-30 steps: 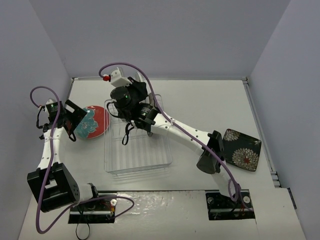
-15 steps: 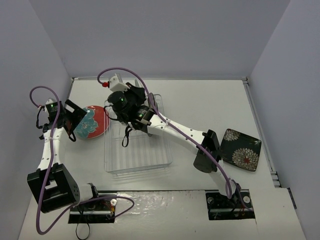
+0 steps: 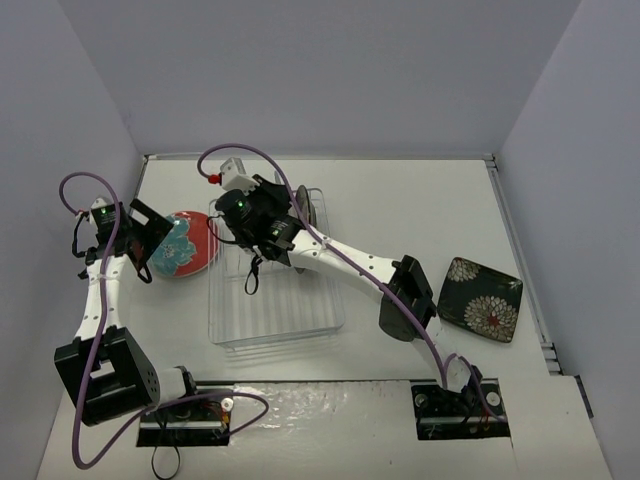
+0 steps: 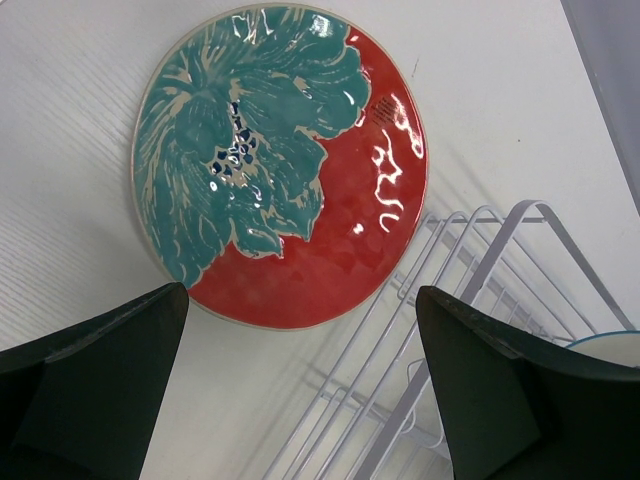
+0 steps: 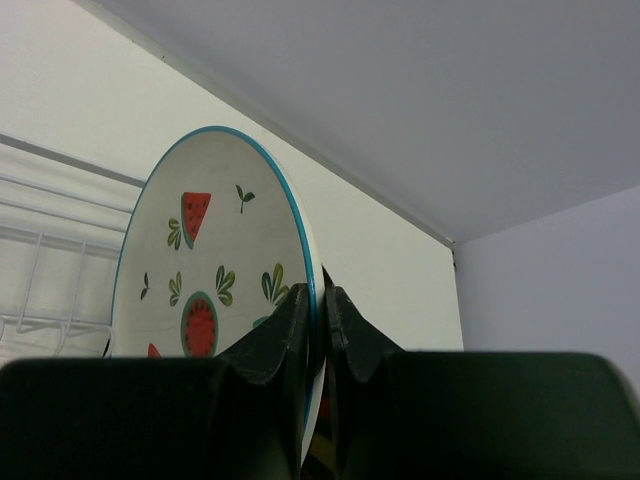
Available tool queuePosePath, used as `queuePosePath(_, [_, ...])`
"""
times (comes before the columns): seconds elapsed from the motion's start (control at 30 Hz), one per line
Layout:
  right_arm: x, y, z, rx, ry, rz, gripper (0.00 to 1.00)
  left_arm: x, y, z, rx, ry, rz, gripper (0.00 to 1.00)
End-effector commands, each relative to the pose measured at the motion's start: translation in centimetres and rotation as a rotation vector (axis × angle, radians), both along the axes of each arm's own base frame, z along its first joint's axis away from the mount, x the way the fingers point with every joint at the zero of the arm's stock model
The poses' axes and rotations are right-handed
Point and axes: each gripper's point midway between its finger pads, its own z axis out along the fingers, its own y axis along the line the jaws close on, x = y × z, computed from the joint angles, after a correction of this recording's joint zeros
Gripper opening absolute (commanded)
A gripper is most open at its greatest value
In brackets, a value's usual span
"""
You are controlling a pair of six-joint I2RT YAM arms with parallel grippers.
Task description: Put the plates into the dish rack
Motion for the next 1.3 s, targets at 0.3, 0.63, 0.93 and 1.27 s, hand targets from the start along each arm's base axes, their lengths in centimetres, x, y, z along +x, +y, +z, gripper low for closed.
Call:
queuePosePath(0.3, [0.1, -0.5, 0.1, 0.194, 0.005, -0.025, 0.0, 0.8, 0.2, 2.3, 0.032, -0.092, -0.021, 0.97])
queuePosePath(0.63, [-0.2, 0.1, -1.1, 0.274, 0.038, -0.007, 0.42, 0.9, 0.1, 2.3, 0.029, -0.099, -0.028, 0.97])
queuePosePath(0.93, [-0.4, -0.3, 6.4, 0.408, -0.031, 0.069, 0.82, 1.0, -0.1, 2.3, 0.024, -0.103, -0.036, 0.97])
queuePosePath(1.27, [2.6, -9.2, 11.4, 0.733, 0.012, 0.079, 0.94, 0.9, -0.1, 2.8, 0.032, -0.118, -0.04, 0.97])
